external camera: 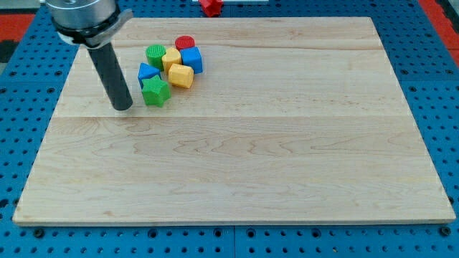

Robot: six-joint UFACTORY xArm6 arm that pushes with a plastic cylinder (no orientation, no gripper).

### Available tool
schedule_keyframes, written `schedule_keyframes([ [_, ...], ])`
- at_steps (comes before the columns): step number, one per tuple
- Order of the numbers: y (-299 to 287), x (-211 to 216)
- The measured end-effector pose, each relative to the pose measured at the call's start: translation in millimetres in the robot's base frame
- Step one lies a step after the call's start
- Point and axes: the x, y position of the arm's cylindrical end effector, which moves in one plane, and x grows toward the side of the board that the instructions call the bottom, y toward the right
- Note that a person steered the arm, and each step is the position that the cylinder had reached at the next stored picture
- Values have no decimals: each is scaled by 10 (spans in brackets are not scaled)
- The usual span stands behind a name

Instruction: Move green circle and green star in to group of blocks

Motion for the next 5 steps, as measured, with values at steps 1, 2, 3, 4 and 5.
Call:
schedule_keyframes([
  [1,91,120],
  [2,279,240],
  [3,468,211],
  [4,506,100],
  [5,506,-51],
])
